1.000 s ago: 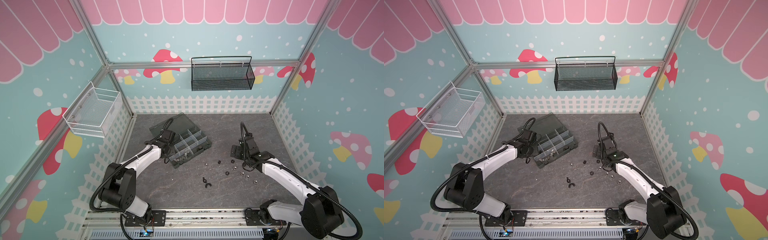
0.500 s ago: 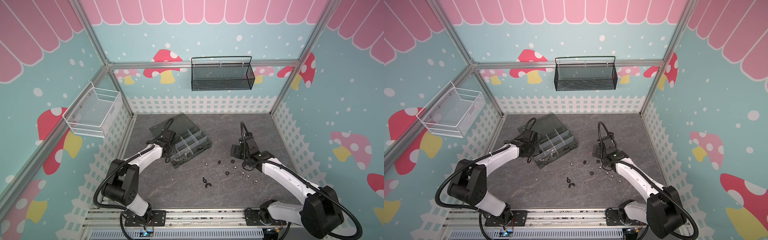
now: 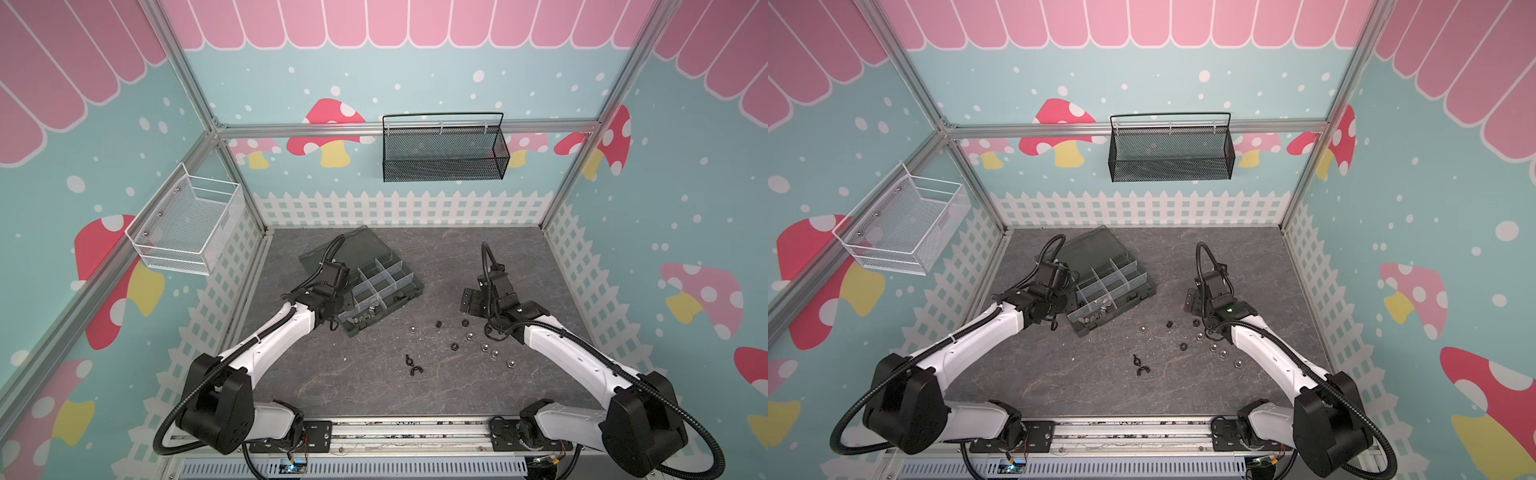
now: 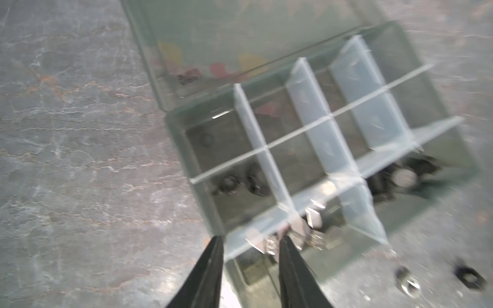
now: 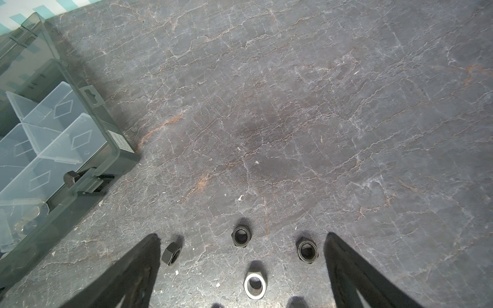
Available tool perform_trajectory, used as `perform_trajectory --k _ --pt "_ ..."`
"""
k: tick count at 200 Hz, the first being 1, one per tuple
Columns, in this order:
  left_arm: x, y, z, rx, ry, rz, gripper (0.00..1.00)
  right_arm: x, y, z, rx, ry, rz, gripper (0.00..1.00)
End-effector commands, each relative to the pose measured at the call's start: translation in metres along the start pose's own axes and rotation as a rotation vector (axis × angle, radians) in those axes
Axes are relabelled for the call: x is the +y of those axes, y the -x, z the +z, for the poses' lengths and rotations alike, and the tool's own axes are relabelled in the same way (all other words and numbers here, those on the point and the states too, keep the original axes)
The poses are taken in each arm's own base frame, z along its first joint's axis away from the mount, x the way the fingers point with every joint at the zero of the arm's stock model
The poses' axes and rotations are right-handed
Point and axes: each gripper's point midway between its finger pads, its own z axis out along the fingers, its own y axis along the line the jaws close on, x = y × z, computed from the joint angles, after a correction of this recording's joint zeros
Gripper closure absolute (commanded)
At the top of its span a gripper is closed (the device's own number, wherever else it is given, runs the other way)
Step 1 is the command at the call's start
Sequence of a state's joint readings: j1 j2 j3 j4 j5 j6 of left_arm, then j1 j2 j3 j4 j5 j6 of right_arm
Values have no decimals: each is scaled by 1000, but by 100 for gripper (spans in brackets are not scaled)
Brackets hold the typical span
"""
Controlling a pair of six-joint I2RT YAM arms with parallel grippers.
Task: Sort the screws and nuts into containers
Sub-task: Place the nut into the container, then pick up the nut from the bottom-center of the table.
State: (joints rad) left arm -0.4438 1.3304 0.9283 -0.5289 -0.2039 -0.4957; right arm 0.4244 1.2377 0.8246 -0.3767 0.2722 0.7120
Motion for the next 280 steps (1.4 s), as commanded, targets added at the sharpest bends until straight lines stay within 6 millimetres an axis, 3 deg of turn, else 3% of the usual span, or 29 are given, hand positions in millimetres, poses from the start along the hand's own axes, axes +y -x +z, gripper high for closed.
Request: perform_trajectory --k 1,48,82,106,143,188,280 --pt "-25 -19 -13 -23 -54 44 53 -2 4 -2 -15 -7 25 3" --pt "-97 -77 -30 2 -245 167 42 -2 0 0 -2 -4 36 3" --pt "-126 -120 -23 91 -295 206 42 -4 -3 0 4 -8 33 3" --pt "-142 -139 -19 137 -307 249 41 -8 -6 -2 0 -15 42 3" --pt "-156 -162 -12 222 -327 292 42 -12 -8 -4 -7 -22 48 3" --pt "-172 -188 -10 294 -353 380 51 -15 -8 -5 -15 -32 50 3" --pt "-165 -198 4 345 -266 396 59 -18 -11 -4 -12 -41 46 3"
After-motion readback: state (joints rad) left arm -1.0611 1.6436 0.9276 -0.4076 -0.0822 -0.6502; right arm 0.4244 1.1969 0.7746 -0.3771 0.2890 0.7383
